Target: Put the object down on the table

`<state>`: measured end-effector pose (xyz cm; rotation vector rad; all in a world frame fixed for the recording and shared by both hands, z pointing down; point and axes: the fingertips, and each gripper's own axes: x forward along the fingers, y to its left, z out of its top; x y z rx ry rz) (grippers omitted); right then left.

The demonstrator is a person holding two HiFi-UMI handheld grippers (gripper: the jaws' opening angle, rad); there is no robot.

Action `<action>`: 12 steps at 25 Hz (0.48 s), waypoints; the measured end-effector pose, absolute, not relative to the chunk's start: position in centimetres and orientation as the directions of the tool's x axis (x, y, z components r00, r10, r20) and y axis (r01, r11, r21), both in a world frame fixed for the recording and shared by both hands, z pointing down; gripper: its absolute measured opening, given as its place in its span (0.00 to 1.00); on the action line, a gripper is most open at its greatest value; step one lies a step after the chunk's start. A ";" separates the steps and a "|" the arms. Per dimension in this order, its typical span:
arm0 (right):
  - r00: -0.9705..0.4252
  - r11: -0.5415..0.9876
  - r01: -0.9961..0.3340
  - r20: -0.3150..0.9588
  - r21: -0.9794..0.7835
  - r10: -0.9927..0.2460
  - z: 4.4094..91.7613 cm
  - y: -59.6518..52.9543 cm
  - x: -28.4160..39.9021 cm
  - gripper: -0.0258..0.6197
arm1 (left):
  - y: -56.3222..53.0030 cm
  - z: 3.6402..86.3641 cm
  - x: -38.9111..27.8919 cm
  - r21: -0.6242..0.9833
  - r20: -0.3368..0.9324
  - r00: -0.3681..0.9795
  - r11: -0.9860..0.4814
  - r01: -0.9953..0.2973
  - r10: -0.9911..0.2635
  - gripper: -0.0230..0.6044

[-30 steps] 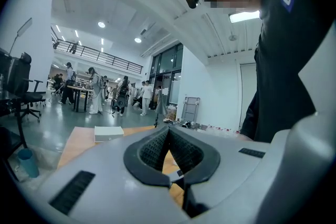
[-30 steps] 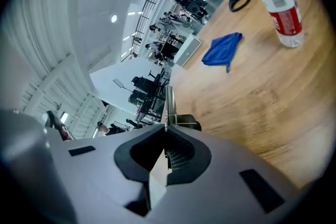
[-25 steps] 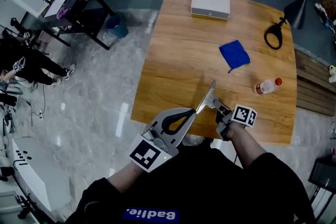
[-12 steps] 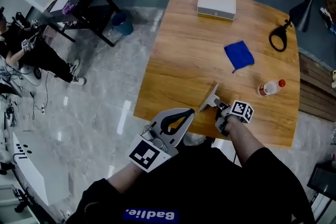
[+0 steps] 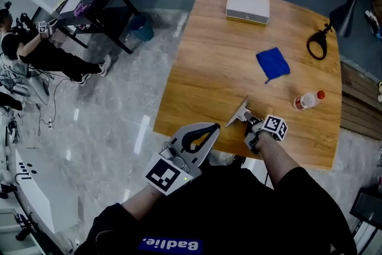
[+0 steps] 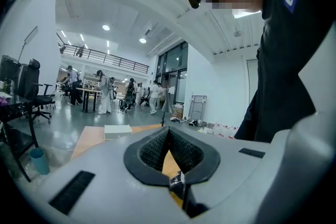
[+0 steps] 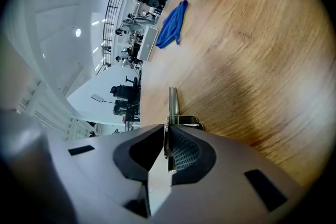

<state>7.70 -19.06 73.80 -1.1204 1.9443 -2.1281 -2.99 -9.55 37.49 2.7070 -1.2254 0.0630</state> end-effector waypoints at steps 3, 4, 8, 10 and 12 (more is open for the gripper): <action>-0.749 -0.189 -0.399 0.438 -0.897 -0.497 73.6 -19.0 7.9 0.23 | -9.4 37.4 -2.8 0.141 0.101 0.668 -0.654 -0.743 -0.737 0.05; -0.750 -0.185 -0.396 0.433 -0.899 -0.499 73.5 -18.9 8.0 0.26 | -9.3 37.3 -2.8 0.142 0.098 0.670 -0.656 -0.741 -0.735 0.05; -0.748 -0.171 -0.407 0.435 -0.897 -0.501 72.3 -17.5 9.4 0.27 | -9.0 37.1 -2.7 0.139 0.084 0.687 -0.674 -0.725 -0.721 0.05; -0.760 -0.147 -0.393 0.410 -0.908 -0.504 70.4 -16.6 9.9 0.27 | -9.0 37.1 -2.3 0.140 0.080 0.699 -0.687 -0.713 -0.710 0.05; -0.783 -0.095 -0.353 0.349 -0.931 -0.515 67.4 -15.9 10.0 0.27 | -9.2 37.0 -1.9 0.140 0.072 0.713 -0.701 -0.699 -0.697 0.05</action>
